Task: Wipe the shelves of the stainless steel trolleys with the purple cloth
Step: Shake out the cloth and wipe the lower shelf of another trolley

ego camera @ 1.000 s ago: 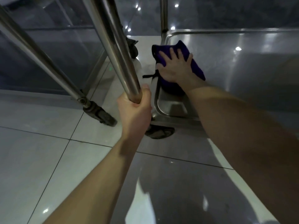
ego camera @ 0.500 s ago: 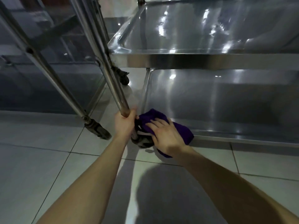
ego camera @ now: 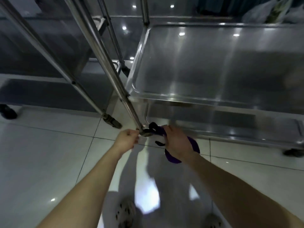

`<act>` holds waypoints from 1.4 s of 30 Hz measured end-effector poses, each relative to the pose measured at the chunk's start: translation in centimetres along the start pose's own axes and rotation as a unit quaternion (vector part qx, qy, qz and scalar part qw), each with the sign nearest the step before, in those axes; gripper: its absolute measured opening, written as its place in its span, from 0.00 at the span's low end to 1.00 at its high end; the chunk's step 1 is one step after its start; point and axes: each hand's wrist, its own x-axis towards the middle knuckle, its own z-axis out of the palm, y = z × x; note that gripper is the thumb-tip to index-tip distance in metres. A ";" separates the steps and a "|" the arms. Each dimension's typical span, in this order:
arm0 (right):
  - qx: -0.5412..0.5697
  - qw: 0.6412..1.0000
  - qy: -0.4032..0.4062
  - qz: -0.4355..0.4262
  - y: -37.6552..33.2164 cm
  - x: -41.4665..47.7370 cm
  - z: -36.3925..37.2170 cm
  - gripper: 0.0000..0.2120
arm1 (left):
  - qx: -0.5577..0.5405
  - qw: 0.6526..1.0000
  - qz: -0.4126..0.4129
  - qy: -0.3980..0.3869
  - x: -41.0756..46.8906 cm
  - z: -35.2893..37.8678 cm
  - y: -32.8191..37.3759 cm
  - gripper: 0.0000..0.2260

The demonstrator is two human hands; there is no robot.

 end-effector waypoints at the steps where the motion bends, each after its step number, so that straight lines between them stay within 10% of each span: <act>1: 0.021 1.000 -0.005 -0.007 -1.5 -1.4 -1.9 0.18 | -0.014 1.000 -0.009 -0.018 -2.6 -0.4 1.7 0.19; 8: 0.099 0.994 0.026 -0.032 -13.8 -9.6 -18.5 0.20 | -0.113 0.993 -0.032 -0.027 -20.2 -6.3 14.6 0.33; 15: 0.205 0.975 -0.009 -0.082 -25.2 -12.9 -35.9 0.28 | -0.114 0.985 0.076 0.107 -32.5 -15.6 24.7 0.20; 22: 0.185 0.970 0.061 -0.142 -32.3 -5.6 -47.6 0.36 | -0.054 0.970 0.225 0.072 -38.2 -26.4 30.2 0.18; 26: 0.172 0.973 -0.051 -0.148 -37.7 -1.3 -51.4 0.35 | -0.082 0.950 0.279 0.109 -39.3 -33.2 32.1 0.18; 33: 0.207 0.957 0.027 -0.202 -47.5 2.3 -54.9 0.13 | -0.098 0.920 0.317 0.210 -38.7 -43.0 32.5 0.16; 42: 0.171 0.956 0.040 -0.236 -53.7 5.6 -56.7 0.16 | -0.036 0.917 0.355 0.180 -37.1 -49.3 33.6 0.09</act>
